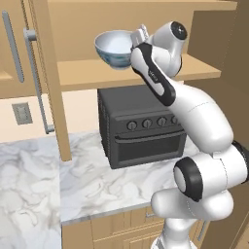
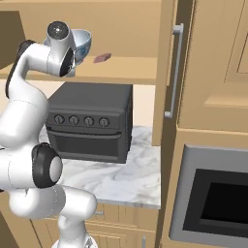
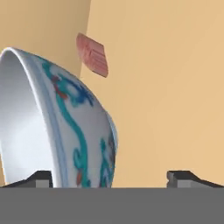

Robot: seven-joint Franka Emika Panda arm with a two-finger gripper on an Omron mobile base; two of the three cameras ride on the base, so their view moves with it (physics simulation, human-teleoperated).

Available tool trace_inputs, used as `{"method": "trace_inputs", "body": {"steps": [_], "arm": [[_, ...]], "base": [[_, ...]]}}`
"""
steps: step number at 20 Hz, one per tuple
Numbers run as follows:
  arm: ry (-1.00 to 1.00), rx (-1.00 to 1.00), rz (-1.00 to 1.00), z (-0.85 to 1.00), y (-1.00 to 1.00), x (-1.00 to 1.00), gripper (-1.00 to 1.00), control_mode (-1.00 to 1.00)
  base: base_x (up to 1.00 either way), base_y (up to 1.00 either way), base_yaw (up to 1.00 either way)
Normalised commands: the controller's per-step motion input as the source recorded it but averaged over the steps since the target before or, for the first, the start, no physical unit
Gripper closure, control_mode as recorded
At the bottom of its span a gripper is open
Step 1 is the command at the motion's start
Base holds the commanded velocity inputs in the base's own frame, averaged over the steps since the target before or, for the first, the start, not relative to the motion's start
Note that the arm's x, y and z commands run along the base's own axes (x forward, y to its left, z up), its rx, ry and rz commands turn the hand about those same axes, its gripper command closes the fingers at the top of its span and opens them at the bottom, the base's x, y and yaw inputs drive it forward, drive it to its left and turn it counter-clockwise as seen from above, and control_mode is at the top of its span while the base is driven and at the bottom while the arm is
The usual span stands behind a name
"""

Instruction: Pick the mug and place it in the sink. Pick the bowl and place it in the open cabinet and then close the cabinet.

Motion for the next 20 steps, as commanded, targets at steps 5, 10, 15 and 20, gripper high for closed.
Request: {"method": "trace_inputs", "body": {"steps": [5,10,15,20], "arm": [[-0.08,0.00,0.00,0.15,0.00,-0.01,-1.00,-1.00],[-0.06,0.00,0.00,0.02,0.00,-0.35,-1.00,-1.00],[-0.01,0.02,-0.03,0.00,-0.02,-0.62,-1.00,-1.00],[-0.08,0.00,-0.05,-0.01,-0.09,-0.73,-1.00,-1.00]], "base": [[0.00,0.00,0.00],[0.00,0.00,0.00],[0.00,0.00,0.00],[0.00,0.00,0.00]]}}
